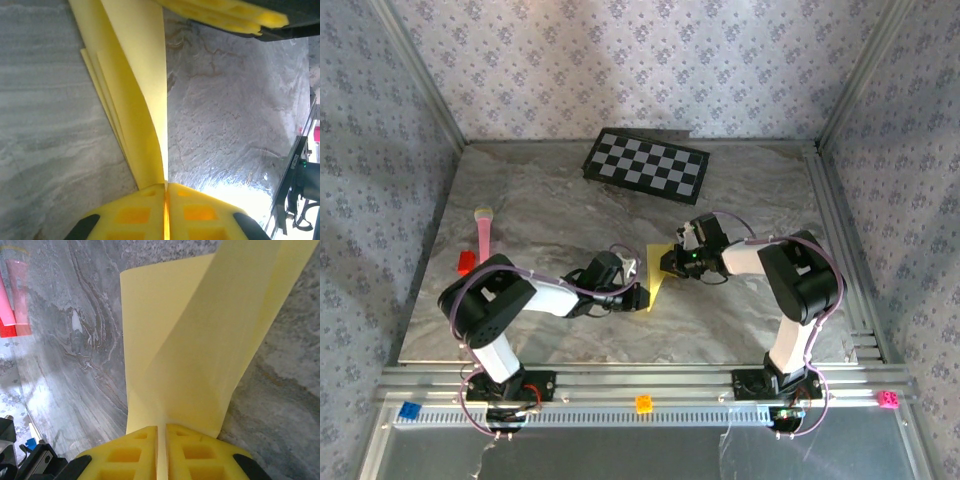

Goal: Fold a paper plane with a square sheet of paper (pick it up from the middle)
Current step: Fold the wing for the fifth time at the center of the table.

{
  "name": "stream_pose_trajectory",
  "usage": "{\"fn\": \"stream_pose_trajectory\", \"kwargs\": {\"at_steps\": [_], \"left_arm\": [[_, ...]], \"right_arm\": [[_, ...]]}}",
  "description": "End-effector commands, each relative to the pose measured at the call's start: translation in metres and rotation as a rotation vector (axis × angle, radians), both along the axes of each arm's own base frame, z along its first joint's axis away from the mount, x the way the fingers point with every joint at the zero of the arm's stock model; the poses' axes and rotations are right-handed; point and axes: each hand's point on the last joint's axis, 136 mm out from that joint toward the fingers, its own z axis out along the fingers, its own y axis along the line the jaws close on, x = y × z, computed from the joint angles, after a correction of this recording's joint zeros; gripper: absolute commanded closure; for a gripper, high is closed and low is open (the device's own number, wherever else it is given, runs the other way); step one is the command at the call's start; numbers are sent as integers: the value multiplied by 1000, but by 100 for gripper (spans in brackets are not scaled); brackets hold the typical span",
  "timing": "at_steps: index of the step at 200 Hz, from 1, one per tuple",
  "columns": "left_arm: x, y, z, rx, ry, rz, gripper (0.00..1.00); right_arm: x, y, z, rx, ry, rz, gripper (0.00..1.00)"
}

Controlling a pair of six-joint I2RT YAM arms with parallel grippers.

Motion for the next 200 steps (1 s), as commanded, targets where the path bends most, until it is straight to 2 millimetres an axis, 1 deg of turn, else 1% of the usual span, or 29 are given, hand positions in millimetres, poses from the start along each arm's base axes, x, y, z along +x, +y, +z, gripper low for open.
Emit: {"fn": "stream_pose_trajectory", "kwargs": {"at_steps": [1,14,29,45,69,94,112,127,165,200], "left_arm": [[-19,4,-4,25,32,-67,95],[-20,3,-4,23,37,-81,95],[-20,1,-1,21,32,-94,85],[-16,1,3,18,14,-84,83],[-3,6,12,35,-36,-27,74],[13,14,19,28,-61,50,69],[20,16,23,13,-65,72,66],[24,14,26,-1,-70,72,65],[28,2,34,-50,-68,55,65],[32,-2,37,-71,-77,58,63]], "right_arm": [[-8,-14,-31,-114,71,-32,86],[-8,-15,-32,-122,70,-32,86],[-9,-14,-33,-130,72,-30,86],[-10,-15,-34,-140,75,-29,86],[-11,-15,-34,-143,77,-25,86],[-12,-14,-33,-142,75,-19,86],[-12,-14,-33,-142,73,-17,86],[-13,-14,-34,-145,76,-14,86],[-13,-14,-35,-149,76,-15,86],[-15,-13,-37,-152,79,-12,86]]}}
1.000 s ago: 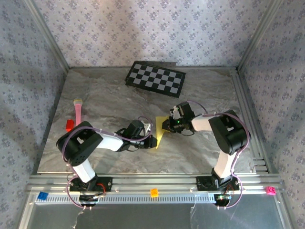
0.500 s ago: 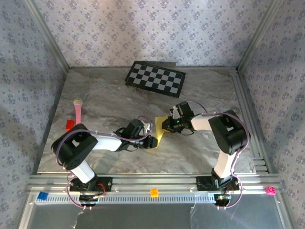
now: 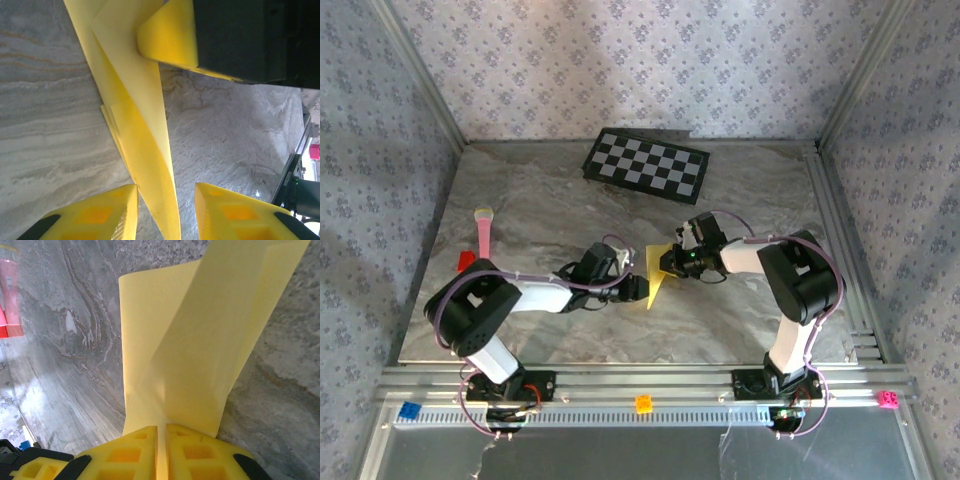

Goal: Fold a paper plane with a square sheet of paper (pick it up from the middle)
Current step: Fold the wing for the fifth time at the center of the table.

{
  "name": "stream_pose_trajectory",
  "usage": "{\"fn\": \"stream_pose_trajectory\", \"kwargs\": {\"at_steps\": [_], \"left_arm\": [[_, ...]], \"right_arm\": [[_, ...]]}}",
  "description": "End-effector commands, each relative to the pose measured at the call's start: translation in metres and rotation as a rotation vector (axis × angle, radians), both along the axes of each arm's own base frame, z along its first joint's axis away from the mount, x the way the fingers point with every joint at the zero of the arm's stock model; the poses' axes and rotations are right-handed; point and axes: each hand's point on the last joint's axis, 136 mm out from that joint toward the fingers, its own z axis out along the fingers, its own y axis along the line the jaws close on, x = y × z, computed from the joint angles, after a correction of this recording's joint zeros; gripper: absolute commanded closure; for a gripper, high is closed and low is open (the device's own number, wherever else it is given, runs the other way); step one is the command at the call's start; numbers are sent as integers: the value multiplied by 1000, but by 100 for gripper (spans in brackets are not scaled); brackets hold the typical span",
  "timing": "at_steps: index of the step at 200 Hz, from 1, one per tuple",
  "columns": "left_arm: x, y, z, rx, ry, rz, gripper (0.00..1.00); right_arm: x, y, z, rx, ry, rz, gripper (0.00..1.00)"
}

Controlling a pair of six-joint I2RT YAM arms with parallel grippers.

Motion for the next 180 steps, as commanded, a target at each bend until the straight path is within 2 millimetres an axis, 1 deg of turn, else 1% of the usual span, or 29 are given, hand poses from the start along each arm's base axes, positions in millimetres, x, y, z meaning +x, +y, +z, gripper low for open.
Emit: {"fn": "stream_pose_trajectory", "kwargs": {"at_steps": [1,12,35,48,70,83,93,135,151,180], "left_arm": [[8,-10,13,-52,-25,-5,63],[8,-12,12,-53,-17,-9,62],[10,-18,10,-66,-1,-17,66],[10,-20,6,-66,12,-16,67],[9,-20,2,-79,25,-10,76],[8,-19,-1,-67,36,-13,79],[6,-19,-4,-60,45,-19,84],[-10,-18,-16,-47,110,-77,97],[-16,-17,-20,-48,131,-92,97],[-21,-16,-30,-23,168,-98,98]], "right_arm": [[-14,-14,-35,-122,70,-12,86],[-15,-14,-36,-123,71,-12,86],[-15,-13,-35,-120,71,-10,86],[-14,-13,-35,-120,70,-11,86],[-15,-15,-36,-124,74,-12,86],[-15,-14,-36,-123,71,-11,85],[-15,-14,-36,-123,72,-13,85],[-16,-15,-37,-128,76,-11,85],[-17,-16,-37,-133,77,-12,85],[-17,-17,-39,-137,80,-15,85]]}}
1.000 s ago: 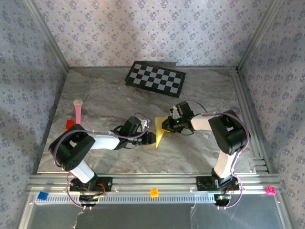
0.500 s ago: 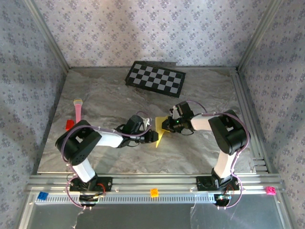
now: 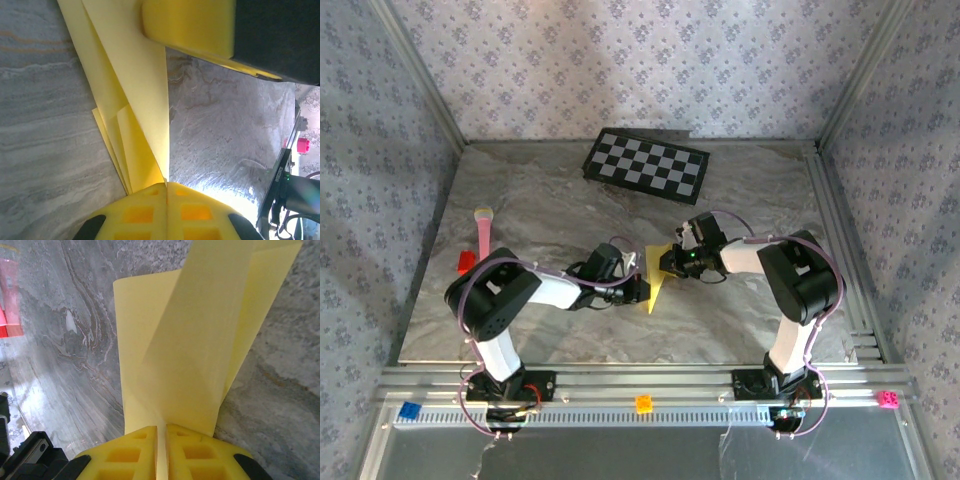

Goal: Fold a paper plane with a square sheet of paper (pick it up from the middle)
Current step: Fold the wing for the fifth time at the center of the table.

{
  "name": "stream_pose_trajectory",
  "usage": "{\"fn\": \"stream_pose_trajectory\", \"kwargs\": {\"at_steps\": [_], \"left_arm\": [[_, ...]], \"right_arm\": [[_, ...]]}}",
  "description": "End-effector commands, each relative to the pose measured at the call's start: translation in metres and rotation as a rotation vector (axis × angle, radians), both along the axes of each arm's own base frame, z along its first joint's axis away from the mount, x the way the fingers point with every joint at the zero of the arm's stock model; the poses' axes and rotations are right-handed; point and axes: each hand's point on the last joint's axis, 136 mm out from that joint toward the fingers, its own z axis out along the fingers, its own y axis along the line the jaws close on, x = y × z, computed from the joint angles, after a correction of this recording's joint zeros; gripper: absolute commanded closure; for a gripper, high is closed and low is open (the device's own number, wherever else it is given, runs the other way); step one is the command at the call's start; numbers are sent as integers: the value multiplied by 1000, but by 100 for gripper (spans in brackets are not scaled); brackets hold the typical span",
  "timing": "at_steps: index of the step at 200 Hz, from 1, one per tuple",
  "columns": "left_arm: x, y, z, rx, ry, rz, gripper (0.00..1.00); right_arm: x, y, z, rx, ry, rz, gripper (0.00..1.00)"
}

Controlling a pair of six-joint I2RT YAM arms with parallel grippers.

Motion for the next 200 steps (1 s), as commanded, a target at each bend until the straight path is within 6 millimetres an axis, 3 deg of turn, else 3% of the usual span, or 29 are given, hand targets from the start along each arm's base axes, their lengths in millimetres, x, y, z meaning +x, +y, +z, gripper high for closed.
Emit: {"fn": "stream_pose_trajectory", "kwargs": {"at_steps": [1,30,44,86,151,172,200], "left_arm": [[-15,-2,-9,4,59,-57,98],[-17,1,-16,25,74,-48,97],[-17,3,-17,31,75,-41,88],[-16,6,-11,38,47,-37,80],[-26,-3,-12,33,68,-88,98],[-30,-4,-13,29,88,-99,97],[-31,2,-15,51,90,-77,87]], "right_arm": [[-17,-17,-39,-136,82,-17,85],[-17,-18,-41,-142,86,-20,85],[-17,-17,-41,-141,88,-17,85],[-17,-17,-40,-139,89,-16,86],[-18,-18,-42,-148,93,-19,85],[-18,-19,-43,-153,95,-19,85],[-18,-20,-44,-158,95,-22,85]]}}
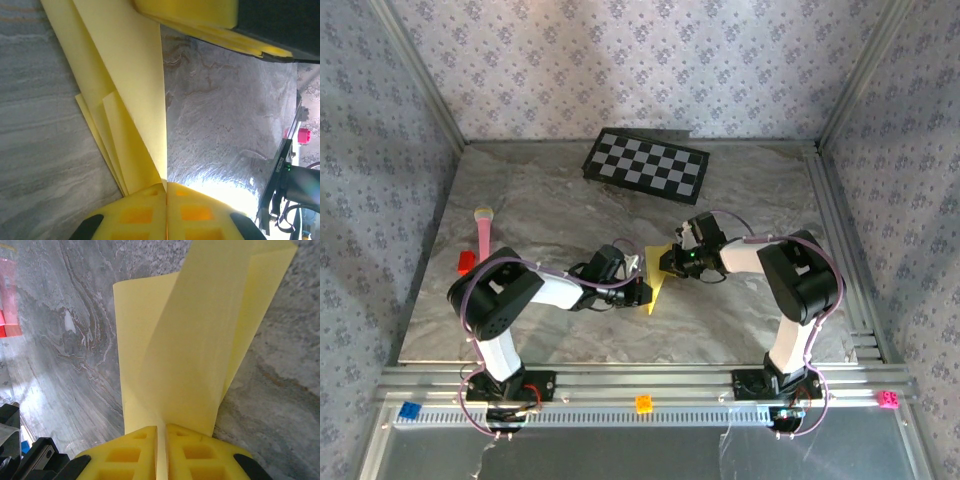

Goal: Fold a paper plane with a square sheet of paper (pick it up from the middle)
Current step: Fold the wing for the fifth time at the center of the table.

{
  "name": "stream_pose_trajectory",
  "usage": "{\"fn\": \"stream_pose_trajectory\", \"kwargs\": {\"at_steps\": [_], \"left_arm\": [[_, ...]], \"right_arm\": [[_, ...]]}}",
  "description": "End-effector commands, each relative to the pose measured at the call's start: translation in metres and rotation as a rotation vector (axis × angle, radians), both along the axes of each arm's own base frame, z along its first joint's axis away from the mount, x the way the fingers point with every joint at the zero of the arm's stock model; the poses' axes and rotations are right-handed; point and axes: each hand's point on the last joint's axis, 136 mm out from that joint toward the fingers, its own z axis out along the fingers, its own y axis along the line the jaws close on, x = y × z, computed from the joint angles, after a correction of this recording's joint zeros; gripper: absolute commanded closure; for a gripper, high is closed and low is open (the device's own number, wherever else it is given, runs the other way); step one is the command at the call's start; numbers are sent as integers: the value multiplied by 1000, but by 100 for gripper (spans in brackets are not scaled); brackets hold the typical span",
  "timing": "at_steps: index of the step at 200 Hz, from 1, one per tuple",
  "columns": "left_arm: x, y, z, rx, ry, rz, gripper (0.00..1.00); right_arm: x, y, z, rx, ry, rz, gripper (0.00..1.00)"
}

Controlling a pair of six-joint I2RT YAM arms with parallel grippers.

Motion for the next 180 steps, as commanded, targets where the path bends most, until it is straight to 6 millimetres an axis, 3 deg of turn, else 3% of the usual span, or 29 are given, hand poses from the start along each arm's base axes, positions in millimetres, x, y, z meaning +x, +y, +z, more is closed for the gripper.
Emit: {"fn": "stream_pose_trajectory", "kwargs": {"at_steps": [1,29,60,78,103,132,148,174,180], "left_arm": [[-23,6,-12,48,74,-44,87],[-23,8,-12,53,66,-41,86],[-27,8,-14,53,76,-57,98],[-28,9,-16,58,82,-57,97],[-30,13,-16,61,85,-52,86],[-32,12,-11,49,85,-58,87],[-33,11,-10,47,82,-65,100],[-34,9,-11,49,91,-63,100],[-35,9,-12,48,92,-64,96]], "right_arm": [[-18,-20,-43,-152,91,-22,85],[-18,-19,-42,-151,91,-21,85],[-18,-20,-42,-154,91,-23,85],[-19,-20,-43,-157,92,-21,85],[-18,-20,-42,-157,90,-23,85],[-20,-20,-43,-158,93,-22,85],[-20,-21,-43,-158,94,-22,85],[-20,-20,-44,-163,94,-21,85],[-20,-20,-44,-164,92,-20,85]]}}
